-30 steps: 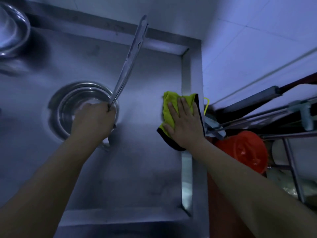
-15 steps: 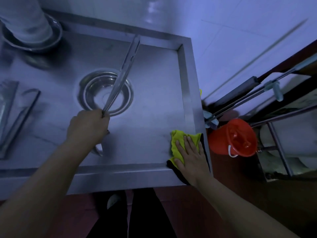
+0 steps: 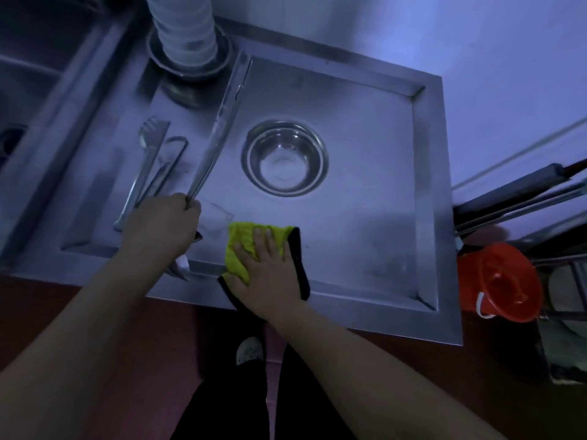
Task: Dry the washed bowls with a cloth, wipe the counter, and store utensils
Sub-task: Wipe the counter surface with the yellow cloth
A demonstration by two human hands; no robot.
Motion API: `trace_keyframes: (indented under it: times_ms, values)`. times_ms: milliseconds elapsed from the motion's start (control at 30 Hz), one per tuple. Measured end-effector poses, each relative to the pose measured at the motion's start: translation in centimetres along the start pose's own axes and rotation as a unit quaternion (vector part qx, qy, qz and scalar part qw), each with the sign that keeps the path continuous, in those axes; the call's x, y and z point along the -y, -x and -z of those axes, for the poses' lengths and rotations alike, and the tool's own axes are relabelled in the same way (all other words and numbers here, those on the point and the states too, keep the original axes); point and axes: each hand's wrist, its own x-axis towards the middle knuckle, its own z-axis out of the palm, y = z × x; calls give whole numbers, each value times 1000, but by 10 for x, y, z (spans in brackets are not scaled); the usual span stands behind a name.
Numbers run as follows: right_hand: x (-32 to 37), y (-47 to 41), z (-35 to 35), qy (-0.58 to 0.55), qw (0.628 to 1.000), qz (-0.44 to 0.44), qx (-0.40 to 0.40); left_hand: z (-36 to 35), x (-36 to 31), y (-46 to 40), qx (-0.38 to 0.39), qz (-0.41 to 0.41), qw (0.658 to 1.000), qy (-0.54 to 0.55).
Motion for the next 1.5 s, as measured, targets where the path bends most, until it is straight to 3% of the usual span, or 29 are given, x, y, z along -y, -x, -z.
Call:
trace_keyframes:
  times_ms: [133, 267, 600, 867, 1067, 1200, 1333, 1500]
  values:
    - [17, -54, -8, -1, 994, 83, 66, 0, 20, 3, -44, 31, 998, -26]
    - [-18, -60, -5, 58, 990, 129, 5, -6, 24, 1, -62, 30, 997, -41]
    - [-187, -76, 43, 96, 993, -40, -59, -32, -11, -19, -3, 29, 999, 15]
    - [-291, -121, 83, 89, 985, -123, -76, -54, -47, -39, 5, 24, 999, -22]
    - [-290, -74, 79, 71, 981, -163, -85, -73, -65, -42, -48, -17, 987, -153]
    - [-272, -36, 76, 73, 982, -160, -74, -81, -65, -39, -58, 0, 973, -225]
    - [-256, -12, 69, 65, 980, -168, -78, -79, -56, -45, -64, 43, 967, -242]
    - [-242, 11, 57, 72, 980, -165, -88, -77, -40, -62, -105, 105, 971, -187]
